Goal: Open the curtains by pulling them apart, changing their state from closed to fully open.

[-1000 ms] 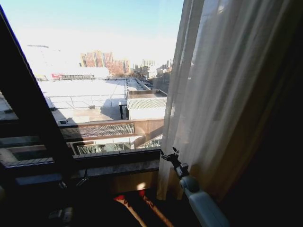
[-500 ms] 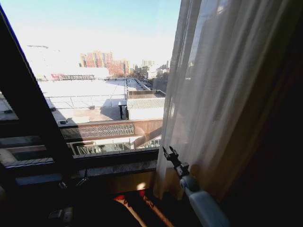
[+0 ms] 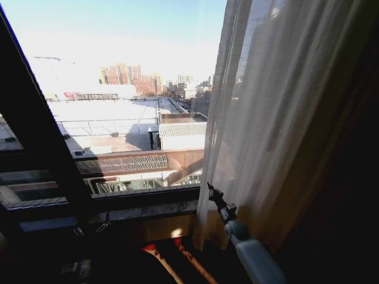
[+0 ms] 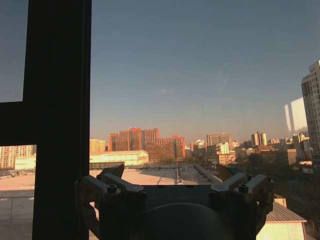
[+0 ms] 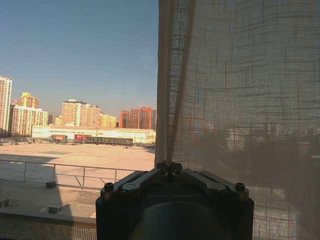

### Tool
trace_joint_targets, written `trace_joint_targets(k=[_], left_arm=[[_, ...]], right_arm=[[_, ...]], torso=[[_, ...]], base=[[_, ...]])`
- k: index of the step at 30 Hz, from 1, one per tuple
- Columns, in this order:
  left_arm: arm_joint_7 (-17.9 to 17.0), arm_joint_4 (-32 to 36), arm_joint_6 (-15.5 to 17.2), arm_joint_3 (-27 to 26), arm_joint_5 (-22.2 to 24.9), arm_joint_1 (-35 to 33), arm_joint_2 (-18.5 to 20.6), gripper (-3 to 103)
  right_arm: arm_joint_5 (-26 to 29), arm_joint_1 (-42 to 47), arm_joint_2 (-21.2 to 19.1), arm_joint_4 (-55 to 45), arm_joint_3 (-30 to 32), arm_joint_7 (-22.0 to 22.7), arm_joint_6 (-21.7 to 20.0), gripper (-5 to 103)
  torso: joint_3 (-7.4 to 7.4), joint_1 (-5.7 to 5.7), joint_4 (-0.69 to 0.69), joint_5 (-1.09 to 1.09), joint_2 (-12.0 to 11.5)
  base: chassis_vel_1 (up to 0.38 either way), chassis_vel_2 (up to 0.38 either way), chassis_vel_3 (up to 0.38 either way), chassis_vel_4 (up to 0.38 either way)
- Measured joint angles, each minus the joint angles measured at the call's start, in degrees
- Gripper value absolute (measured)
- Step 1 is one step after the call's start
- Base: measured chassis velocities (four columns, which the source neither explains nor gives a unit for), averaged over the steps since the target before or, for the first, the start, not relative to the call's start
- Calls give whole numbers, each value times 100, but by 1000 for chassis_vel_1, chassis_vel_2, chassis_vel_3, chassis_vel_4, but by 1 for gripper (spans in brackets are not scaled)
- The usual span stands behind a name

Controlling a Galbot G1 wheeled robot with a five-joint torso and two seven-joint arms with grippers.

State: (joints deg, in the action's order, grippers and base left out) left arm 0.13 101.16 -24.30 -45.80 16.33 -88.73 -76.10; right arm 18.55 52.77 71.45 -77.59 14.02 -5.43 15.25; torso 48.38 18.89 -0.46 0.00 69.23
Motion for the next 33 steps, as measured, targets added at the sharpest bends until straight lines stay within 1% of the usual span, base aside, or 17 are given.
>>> trace_joint_targets(k=[4,8,16,26,29,33], left_arm=[[0,0,0,0,0,0,0,100],[0,0,0,0,0,0,0,100],[0,0,0,-1,0,0,1,100],[0,0,0,0,0,0,1,100],[0,0,0,0,0,0,1,100],[0,0,0,0,0,0,1,100]], right_arm=[[98,67,-35,-14,47,-125,0,0],[106,109,-41,-25,72,-149,0,0],[110,157,-49,-31,136,-207,30,0],[153,207,-87,-20,247,-361,104,0],[168,220,-95,-12,269,-387,120,0],[174,226,-102,-5,288,-426,139,0]], torso=[[0,0,0,0,0],[0,0,0,0,0],[0,0,1,0,0],[0,0,0,0,0],[0,1,-1,2,-1],[0,0,0,-5,0]], base=[[0,0,0,0],[-13,-13,10,4],[-111,-128,141,124],[-282,-258,268,261],[-350,-292,362,302],[-412,-303,409,303]])
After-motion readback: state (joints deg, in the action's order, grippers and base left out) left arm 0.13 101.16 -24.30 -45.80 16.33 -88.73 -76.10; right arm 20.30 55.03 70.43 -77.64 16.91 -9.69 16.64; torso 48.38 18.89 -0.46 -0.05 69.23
